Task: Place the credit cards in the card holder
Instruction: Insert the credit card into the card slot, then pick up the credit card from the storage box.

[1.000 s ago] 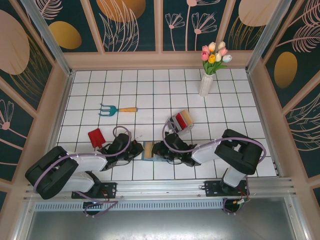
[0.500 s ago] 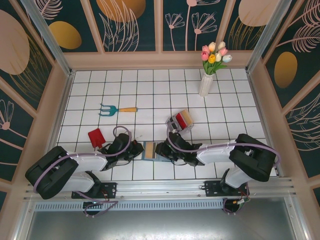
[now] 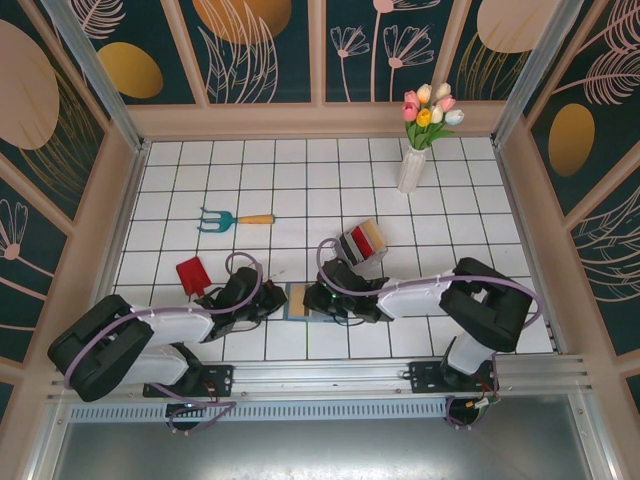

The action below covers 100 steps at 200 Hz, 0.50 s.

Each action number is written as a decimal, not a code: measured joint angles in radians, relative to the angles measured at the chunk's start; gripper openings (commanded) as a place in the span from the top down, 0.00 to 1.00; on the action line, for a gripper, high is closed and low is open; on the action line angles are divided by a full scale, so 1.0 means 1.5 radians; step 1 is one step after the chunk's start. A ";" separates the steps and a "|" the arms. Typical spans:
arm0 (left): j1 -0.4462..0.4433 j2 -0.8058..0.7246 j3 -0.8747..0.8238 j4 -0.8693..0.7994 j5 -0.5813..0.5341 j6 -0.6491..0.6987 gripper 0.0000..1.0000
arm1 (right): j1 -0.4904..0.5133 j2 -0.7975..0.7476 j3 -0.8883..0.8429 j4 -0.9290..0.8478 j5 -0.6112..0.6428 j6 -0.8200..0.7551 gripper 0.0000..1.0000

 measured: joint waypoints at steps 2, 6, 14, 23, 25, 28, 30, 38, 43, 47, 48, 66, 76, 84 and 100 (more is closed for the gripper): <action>0.000 -0.002 0.000 -0.003 -0.001 0.000 0.92 | 0.000 -0.005 0.003 -0.009 0.004 0.002 0.58; -0.001 -0.006 0.001 -0.011 -0.004 0.001 0.88 | 0.000 -0.013 0.008 -0.026 0.008 -0.009 0.56; -0.001 -0.015 0.005 -0.030 -0.012 0.005 0.84 | -0.001 -0.039 0.020 -0.065 0.024 -0.022 0.52; -0.001 -0.025 0.012 -0.057 -0.023 0.014 0.80 | -0.006 -0.068 0.034 -0.105 0.039 -0.042 0.48; -0.001 -0.027 0.014 -0.063 -0.026 0.012 0.79 | -0.007 -0.075 0.038 -0.114 0.042 -0.052 0.47; -0.001 -0.030 0.017 -0.072 -0.030 0.016 0.76 | -0.009 -0.085 0.044 -0.127 0.047 -0.057 0.46; -0.001 -0.032 0.019 -0.079 -0.034 0.018 0.75 | -0.012 -0.093 0.049 -0.137 0.051 -0.063 0.46; -0.001 -0.039 0.028 -0.101 -0.045 0.022 0.72 | -0.024 -0.119 0.067 -0.170 0.063 -0.090 0.44; -0.001 -0.044 0.035 -0.118 -0.053 0.030 0.71 | -0.035 -0.136 0.083 -0.194 0.073 -0.109 0.43; -0.001 -0.048 0.041 -0.131 -0.060 0.031 0.68 | -0.043 -0.146 0.093 -0.208 0.079 -0.122 0.43; -0.001 -0.049 0.043 -0.134 -0.061 0.033 0.67 | -0.047 -0.150 0.098 -0.214 0.083 -0.127 0.43; -0.001 -0.063 0.076 -0.184 -0.092 0.046 0.54 | -0.109 -0.171 0.154 -0.281 0.111 -0.197 0.44; -0.001 -0.069 0.095 -0.205 -0.106 0.061 0.50 | -0.147 -0.166 0.186 -0.315 0.130 -0.245 0.45; -0.001 -0.072 0.111 -0.221 -0.117 0.065 0.49 | -0.172 -0.157 0.206 -0.339 0.146 -0.280 0.47; -0.001 -0.073 0.140 -0.240 -0.129 0.078 0.43 | -0.199 -0.123 0.244 -0.389 0.170 -0.339 0.49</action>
